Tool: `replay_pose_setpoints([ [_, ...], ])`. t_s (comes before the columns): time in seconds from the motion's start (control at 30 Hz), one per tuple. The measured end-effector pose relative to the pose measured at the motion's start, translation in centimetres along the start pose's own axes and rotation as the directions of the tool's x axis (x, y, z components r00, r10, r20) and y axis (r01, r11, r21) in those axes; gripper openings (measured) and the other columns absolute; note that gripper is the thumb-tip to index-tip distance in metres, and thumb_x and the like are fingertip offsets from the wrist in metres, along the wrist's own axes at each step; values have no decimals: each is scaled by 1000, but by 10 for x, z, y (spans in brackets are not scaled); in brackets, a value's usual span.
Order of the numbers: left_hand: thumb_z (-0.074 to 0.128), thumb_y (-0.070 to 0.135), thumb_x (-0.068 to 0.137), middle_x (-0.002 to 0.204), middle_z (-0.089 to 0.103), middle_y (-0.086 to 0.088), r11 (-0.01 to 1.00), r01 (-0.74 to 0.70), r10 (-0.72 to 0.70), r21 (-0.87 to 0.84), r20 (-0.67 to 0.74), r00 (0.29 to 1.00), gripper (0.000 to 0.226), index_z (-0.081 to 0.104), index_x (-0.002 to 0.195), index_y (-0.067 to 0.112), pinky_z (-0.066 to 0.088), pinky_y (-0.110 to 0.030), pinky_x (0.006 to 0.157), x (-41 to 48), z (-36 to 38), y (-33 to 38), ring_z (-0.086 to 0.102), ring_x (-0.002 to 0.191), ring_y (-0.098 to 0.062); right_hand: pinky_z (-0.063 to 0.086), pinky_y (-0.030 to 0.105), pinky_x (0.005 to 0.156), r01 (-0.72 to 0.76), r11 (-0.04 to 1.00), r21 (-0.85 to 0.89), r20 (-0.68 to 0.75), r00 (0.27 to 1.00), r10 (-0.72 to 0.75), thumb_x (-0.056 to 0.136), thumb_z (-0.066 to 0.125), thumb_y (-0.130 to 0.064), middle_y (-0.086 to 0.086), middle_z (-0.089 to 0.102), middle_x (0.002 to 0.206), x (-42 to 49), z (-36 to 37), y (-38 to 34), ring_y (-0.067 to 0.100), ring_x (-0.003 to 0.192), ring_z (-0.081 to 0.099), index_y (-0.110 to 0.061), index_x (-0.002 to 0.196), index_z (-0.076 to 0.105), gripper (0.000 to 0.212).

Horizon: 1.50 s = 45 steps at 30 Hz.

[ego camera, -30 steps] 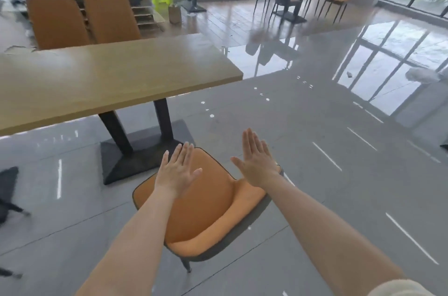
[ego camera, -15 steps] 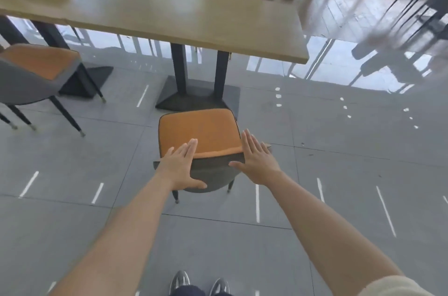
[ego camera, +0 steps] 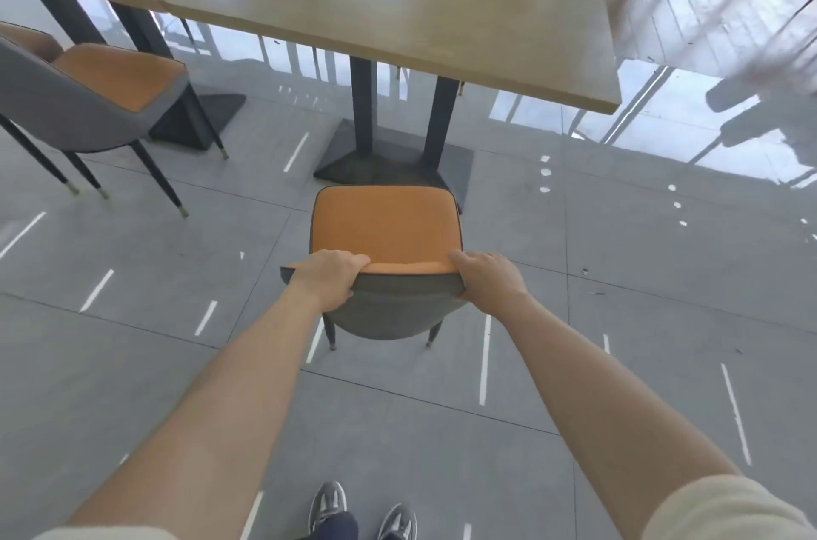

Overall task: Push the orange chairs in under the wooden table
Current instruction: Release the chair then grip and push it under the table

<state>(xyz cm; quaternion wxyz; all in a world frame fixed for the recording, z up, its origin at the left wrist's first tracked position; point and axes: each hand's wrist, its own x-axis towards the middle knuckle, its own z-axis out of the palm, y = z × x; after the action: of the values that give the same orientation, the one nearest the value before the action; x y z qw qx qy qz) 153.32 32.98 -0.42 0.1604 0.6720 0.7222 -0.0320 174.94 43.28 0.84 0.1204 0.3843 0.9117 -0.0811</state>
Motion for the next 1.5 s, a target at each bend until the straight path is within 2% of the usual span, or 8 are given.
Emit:
replay_pose_setpoints([
  [0.07,61,10,82,106,66,-7,1000,8,-8,10,-13,1000,23,56,105,14,47,-36,78,6,-5,-15,61,96,-28,38,35,65,27,1000,-14,-36,999,-27,84,60,-21,12,64,96,11,0,-8,33,83,59,-11,95,43,23],
  [0.23,58,10,84,102,68,-7,998,-28,30,55,-41,999,18,55,101,13,48,-35,78,26,-8,-43,62,91,-27,37,33,64,19,1000,-14,-113,993,-20,86,51,-12,10,63,92,38,6,-17,31,82,59,-10,98,48,12],
  [0.53,54,11,86,104,67,-7,989,-131,132,74,-2,991,20,54,106,13,49,-35,81,98,-45,-114,62,94,-27,38,33,67,-83,997,4,-159,984,83,85,42,-2,10,65,92,123,-16,-32,32,84,60,-10,99,51,19],
  [0.63,53,10,86,104,67,-7,983,-155,154,96,15,988,21,53,107,12,49,-35,81,121,-58,-142,62,93,-27,35,32,67,-97,995,31,-173,980,101,85,42,-1,10,65,93,154,-23,-41,31,85,60,-11,101,52,21],
  [0.77,50,9,87,104,66,-7,971,-197,195,138,30,980,22,51,109,12,51,-35,79,151,-68,-163,63,92,-28,40,32,77,-148,987,57,-173,973,155,86,42,-2,8,65,97,187,-34,-42,30,88,59,-13,105,53,24],
  [0.93,49,10,89,105,66,-6,953,-253,251,166,34,967,25,49,113,14,53,-34,79,179,-77,-190,63,91,-27,41,34,77,-182,981,73,-185,964,192,85,43,-2,9,66,96,218,-42,-46,32,87,60,-12,103,54,24],
  [1.2,49,11,88,106,66,-4,950,-257,259,179,14,966,22,51,110,15,51,-32,81,209,-94,-231,63,94,-25,42,34,77,-187,977,100,-202,958,204,86,43,0,11,66,94,260,-52,-66,31,87,60,-10,103,54,22],
  [1.5,50,14,90,109,65,-3,937,-272,279,218,-1,960,26,49,116,15,50,-32,81,241,-107,-252,62,96,-24,41,36,82,-221,968,120,-204,949,242,86,42,-1,9,65,99,294,-61,-67,30,92,59,-11,107,53,26],
])
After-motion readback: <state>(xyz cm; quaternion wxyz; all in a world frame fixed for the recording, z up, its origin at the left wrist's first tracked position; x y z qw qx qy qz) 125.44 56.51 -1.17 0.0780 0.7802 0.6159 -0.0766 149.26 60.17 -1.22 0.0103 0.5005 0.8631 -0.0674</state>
